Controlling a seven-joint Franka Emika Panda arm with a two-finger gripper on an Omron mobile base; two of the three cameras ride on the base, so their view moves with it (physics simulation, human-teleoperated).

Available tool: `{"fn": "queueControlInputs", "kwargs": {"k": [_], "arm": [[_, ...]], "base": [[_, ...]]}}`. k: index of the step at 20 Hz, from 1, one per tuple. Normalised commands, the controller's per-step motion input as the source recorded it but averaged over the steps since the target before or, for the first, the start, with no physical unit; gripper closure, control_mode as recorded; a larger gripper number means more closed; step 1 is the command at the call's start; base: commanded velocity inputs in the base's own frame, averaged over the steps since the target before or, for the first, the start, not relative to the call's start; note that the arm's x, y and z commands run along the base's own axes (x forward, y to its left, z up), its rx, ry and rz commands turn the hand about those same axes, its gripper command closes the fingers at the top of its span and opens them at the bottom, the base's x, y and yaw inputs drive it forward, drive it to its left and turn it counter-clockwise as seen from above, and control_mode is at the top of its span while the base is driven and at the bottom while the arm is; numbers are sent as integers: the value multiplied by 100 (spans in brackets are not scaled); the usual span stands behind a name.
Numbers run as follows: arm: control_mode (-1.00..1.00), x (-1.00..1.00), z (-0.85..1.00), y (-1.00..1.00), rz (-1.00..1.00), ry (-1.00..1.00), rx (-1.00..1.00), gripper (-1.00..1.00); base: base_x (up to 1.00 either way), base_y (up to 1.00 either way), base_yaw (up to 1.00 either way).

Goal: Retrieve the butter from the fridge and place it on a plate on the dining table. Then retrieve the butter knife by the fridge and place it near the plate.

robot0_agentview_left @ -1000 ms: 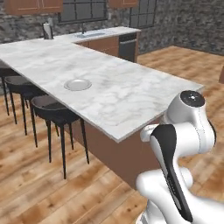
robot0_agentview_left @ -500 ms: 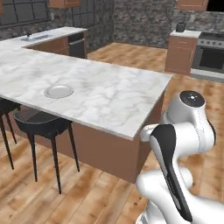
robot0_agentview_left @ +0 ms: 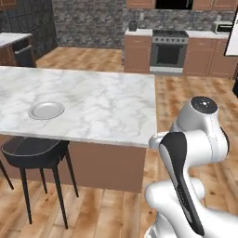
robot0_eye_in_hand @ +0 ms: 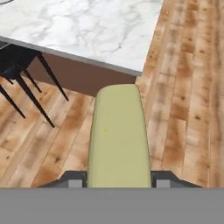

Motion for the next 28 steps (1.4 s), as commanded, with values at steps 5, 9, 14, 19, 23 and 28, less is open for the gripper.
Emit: {"fn": "queueControlInputs", "kwargs": {"k": [5,9,14,19,23,28], "arm": [[100,0,0,0,0,0,0,100],[100,0,0,0,0,0,0,100],[100,0,0,0,0,0,0,100],[100,0,0,0,0,0,0,100],[100,0,0,0,0,0,0,100],[100,0,0,0,0,0,0,100]], "base": [[0,100,-52],[-3,100,-38],[-22,95,-26],[-27,80,-21],[-31,71,-20],[-24,56,-18]]}}
